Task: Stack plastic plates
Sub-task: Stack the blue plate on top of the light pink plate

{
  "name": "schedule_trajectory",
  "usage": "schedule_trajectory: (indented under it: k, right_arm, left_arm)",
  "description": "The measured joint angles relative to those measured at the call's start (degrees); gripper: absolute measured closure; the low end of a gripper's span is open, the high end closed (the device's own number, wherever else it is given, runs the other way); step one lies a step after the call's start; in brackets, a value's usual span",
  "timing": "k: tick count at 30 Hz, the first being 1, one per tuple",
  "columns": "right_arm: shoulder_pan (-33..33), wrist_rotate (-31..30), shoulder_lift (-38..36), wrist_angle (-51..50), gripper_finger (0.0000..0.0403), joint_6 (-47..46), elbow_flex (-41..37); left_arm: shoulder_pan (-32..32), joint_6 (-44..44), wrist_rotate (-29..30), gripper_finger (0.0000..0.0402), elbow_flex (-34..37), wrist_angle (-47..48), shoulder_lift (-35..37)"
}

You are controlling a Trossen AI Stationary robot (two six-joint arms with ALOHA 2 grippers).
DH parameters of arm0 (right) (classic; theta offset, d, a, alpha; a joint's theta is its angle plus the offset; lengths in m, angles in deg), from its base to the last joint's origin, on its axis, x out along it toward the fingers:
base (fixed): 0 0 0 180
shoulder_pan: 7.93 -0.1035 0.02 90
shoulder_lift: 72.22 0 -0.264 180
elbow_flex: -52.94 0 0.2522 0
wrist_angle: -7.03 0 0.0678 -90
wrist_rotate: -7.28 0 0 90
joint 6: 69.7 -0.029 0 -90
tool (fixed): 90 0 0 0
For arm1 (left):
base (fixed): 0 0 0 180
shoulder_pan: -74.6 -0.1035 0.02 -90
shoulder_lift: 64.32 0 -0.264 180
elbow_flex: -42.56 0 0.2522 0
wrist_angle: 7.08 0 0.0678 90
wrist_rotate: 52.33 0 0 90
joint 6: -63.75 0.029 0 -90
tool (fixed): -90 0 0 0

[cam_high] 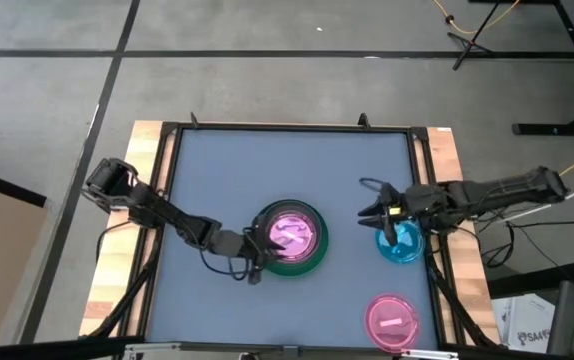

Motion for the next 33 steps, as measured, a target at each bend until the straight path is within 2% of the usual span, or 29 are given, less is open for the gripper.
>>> schedule_trajectory:
  k: [5, 9, 15, 23, 28, 33]
  right_arm:
    - [-6.9, -9.0, 8.6, -10.3, 0.0288, -6.5, 6.6]
    - [-10.5, -11.5, 15.6, -18.6, 0.0288, -13.7, 11.2]
    - [-15.2, -11.0, 24.7, -23.9, 0.0288, -23.9, 14.0]
    - [-18.2, -6.7, 34.3, -29.0, 0.0288, -38.3, 14.2]
    - [-19.1, -3.5, 40.1, -29.1, 0.0288, -43.4, 14.2]
    - [-18.9, -1.9, 44.3, -29.6, 0.0288, -44.8, 14.2]
  left_arm:
    - [0.8, -0.1, 0.8, 0.0310, 1.0, 0.1, 0.0]
    - [1.2, 0.5, 0.8, 0.0310, 1.2, 0.2, 0.0]
    - [1.5, 1.6, 0.8, 0.0310, 1.2, 0.2, 0.0]
    - [1.5, 1.6, 0.9, 0.0310, 1.2, 0.2, 0.0]
    - [1.5, 1.6, 0.9, 0.0310, 1.2, 0.2, 0.0]
    - [1.5, 1.6, 0.9, 0.0310, 1.2, 0.2, 0.0]
